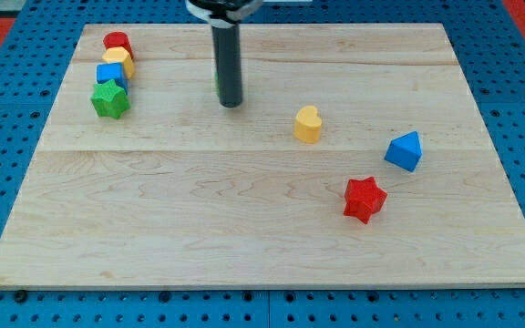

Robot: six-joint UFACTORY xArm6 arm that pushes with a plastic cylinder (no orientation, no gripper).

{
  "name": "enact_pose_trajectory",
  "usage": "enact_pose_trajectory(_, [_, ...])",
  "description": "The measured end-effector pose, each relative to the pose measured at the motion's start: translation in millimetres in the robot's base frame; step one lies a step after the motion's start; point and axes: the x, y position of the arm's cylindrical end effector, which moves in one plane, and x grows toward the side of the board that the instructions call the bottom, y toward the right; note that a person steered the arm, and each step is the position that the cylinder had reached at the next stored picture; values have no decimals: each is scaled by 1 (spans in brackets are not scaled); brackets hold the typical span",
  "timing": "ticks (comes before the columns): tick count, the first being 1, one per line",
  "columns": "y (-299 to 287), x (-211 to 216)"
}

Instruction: Move the green circle towards the top left

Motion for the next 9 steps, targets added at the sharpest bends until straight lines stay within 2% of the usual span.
enact_pose_trajectory(1, [-22,-17])
enact_pose_trajectory(3, [22,-21])
enact_pose_trajectory(7, [61,-66])
enact_pose_trajectory(8, [1,-97])
enact_pose_trajectory(9, [-19,-103])
